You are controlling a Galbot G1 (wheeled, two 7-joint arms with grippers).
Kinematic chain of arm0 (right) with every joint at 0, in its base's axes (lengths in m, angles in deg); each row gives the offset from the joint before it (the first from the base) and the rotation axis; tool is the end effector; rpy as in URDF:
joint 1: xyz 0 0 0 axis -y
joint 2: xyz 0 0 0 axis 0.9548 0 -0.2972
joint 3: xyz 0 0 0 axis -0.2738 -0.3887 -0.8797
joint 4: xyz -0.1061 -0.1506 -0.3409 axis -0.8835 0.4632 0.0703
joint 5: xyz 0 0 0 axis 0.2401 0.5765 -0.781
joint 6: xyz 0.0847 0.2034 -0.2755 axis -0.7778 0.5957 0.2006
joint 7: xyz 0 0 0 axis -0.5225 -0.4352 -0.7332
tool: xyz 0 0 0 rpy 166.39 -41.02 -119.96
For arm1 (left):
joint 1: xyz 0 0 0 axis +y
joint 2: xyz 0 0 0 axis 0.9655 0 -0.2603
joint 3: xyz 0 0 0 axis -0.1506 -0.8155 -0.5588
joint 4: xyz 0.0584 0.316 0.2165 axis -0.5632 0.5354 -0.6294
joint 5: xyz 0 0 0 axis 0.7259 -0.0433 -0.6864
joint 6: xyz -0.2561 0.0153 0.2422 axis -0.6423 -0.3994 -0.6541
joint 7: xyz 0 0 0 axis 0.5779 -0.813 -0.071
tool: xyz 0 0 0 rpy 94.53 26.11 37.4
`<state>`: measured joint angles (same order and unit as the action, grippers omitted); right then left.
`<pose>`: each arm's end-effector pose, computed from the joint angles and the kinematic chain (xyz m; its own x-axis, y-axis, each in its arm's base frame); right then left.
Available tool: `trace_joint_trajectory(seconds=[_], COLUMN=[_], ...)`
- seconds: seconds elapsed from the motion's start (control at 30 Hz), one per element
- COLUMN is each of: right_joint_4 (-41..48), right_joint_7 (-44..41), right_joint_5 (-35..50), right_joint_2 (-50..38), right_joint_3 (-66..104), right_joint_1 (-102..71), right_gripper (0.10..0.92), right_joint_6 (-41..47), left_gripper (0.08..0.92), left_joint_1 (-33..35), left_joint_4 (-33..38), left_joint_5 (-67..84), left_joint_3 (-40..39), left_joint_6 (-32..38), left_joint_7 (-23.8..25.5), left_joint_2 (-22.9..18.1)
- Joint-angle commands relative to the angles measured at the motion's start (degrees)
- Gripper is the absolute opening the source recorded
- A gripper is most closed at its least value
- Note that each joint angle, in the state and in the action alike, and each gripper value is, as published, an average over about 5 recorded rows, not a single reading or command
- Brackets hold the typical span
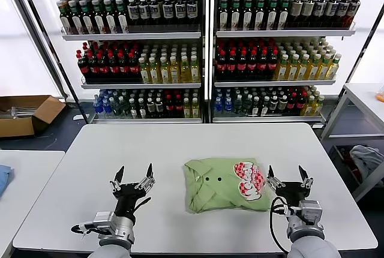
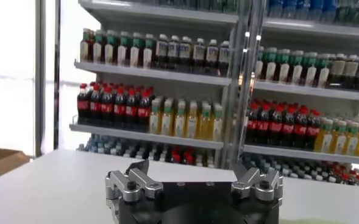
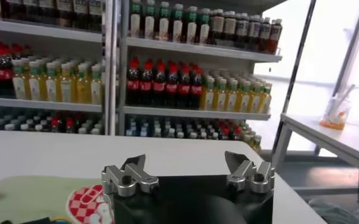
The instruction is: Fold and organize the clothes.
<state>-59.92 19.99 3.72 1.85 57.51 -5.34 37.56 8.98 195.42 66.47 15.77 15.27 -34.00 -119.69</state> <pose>0.1961 -0.0530 -0.2658 -0.9614 0.1604 0.2235 0.1308 0.9813 -0.1413 0.1874 -0.0144 -0.2977 -0.9917 -0.0066 0.1282 -0.0214 0.9932 -0.1147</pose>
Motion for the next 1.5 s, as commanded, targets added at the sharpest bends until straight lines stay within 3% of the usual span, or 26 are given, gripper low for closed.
trace_joint_trajectory(seconds=[0.03, 1.5], right_joint_4=[1.1, -1.77], right_joint_7=[0.19, -3.31], right_joint_5=[-0.85, -3.79], right_joint_2=[-0.18, 0.82], right_joint_3=[2.71, 0.81], right_joint_1=[-0.49, -3.76], right_gripper=[0.823, 0.823], right_joint_6=[-1.0, -0.84], left_gripper=[0.823, 0.823], left_joint_1=[0.13, -1.81], left_joint_4=[-1.06, 0.0], left_joint_5=[-1.16, -1.89], left_joint_3=[0.99, 2.22], left_joint_6=[3.54, 1.64], left_joint_7=[1.97, 1.85], left_joint_2=[0.1, 1.0])
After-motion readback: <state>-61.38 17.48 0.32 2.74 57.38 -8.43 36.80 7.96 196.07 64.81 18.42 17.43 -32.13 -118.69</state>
